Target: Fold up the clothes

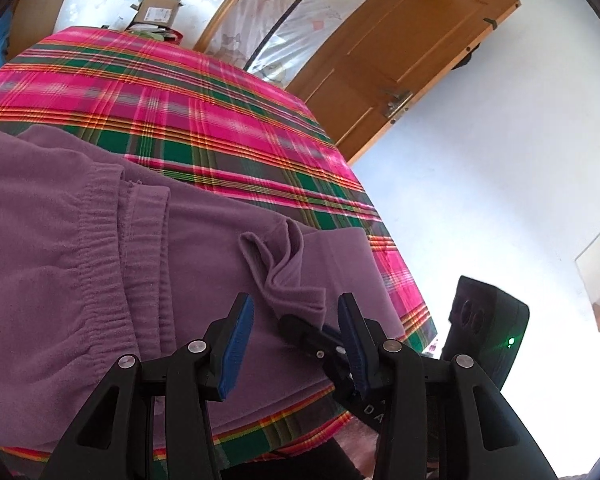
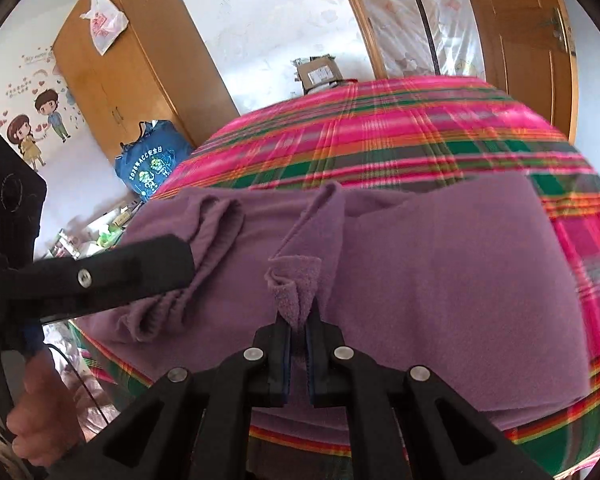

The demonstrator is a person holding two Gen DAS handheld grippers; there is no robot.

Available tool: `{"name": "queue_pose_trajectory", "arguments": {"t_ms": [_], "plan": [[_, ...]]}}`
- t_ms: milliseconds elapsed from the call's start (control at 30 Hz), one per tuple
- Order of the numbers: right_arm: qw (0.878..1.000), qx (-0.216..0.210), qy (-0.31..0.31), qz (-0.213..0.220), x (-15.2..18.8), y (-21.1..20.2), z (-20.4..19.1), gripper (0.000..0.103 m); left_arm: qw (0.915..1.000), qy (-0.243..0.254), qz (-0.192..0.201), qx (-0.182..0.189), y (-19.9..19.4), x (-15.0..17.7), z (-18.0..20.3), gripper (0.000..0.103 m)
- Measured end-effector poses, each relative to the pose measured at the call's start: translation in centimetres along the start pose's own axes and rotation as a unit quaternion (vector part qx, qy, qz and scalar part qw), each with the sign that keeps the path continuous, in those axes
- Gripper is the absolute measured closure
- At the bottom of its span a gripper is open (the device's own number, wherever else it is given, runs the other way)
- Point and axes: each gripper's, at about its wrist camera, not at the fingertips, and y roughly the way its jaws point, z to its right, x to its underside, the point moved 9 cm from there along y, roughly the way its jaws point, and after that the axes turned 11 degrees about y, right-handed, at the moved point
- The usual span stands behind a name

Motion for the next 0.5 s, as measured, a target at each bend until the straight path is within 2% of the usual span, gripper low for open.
{"name": "queue_pose_trajectory", "arguments": {"t_ms": [100,233,400,500], "plan": [[1.0,-0.004,-0.01,0.005,0.3,-0.3,-0.3,0.09,1.0,0.0,0.002,-0.003,0.0,-0.1,0.0,0.058],[0.999,-0.02,-0.05,0.002,1.2,-0.7,-1.9,0.075,0.9999,-0.003,0.009,-0.013,-0.1,-0.5,-0.2,0.058],[0.997,-0.034,-0.066,-0.016,1.8,-1.4,-2.1,0.074,0.9993,0.001,0.026,-0.026,-0.6,-1.3,-0.3,0.058],[0.998,-0.029,-0.05,0.0,1.1,-3.1,-0.4,0.074,0.9991,0.009,0.031,-0.029,-0.3,-1.9,0.0,0.058]]}}
